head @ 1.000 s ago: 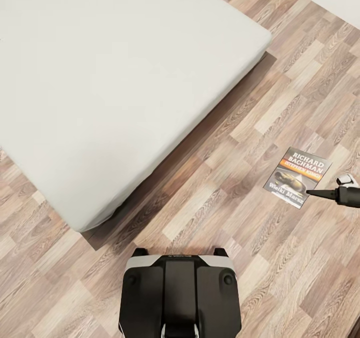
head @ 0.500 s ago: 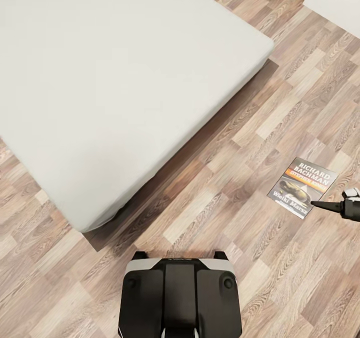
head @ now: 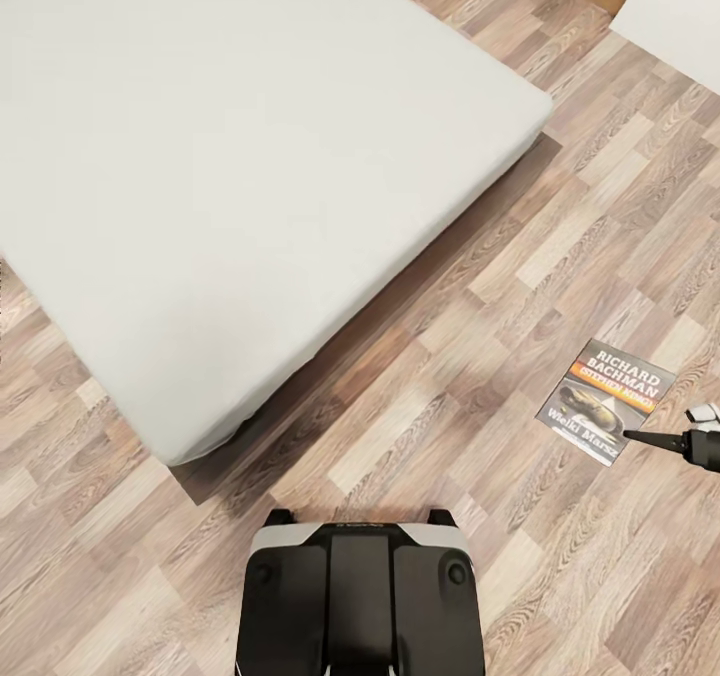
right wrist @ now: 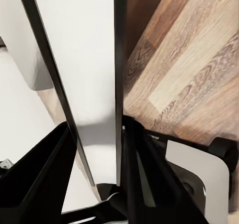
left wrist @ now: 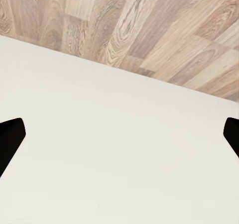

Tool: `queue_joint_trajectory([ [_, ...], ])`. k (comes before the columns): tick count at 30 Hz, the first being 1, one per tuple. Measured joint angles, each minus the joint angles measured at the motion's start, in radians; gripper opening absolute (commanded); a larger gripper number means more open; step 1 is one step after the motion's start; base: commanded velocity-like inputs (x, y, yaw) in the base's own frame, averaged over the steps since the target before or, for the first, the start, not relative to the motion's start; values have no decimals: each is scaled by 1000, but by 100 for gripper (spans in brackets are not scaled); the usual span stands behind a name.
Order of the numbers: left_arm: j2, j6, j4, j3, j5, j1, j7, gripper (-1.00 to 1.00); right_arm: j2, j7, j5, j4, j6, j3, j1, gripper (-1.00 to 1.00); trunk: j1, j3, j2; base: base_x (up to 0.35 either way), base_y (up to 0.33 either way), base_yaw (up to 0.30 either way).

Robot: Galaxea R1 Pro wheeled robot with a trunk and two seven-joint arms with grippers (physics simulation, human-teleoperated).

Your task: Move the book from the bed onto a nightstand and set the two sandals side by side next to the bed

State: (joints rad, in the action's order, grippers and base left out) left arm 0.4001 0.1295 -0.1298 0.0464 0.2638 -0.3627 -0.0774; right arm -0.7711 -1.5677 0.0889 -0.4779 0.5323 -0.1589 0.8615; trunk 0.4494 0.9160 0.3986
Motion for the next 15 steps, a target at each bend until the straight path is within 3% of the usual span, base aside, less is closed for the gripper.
queue_joint_trajectory([
  [2,0,1,0,0,0,0,1,100,0,0,0,0,-1,-12,-5,-100,0,-3,0,0,0,68],
  [8,-5,1,1,2,2,1,14,100,-3,0,-2,0,-5,-107,-28,-100,0,-12,0,0,0,68],
  [15,-14,-7,2,3,2,2,20,100,-2,0,-2,0,-6,-140,-34,-100,0,-23,0,0,0,45],
])
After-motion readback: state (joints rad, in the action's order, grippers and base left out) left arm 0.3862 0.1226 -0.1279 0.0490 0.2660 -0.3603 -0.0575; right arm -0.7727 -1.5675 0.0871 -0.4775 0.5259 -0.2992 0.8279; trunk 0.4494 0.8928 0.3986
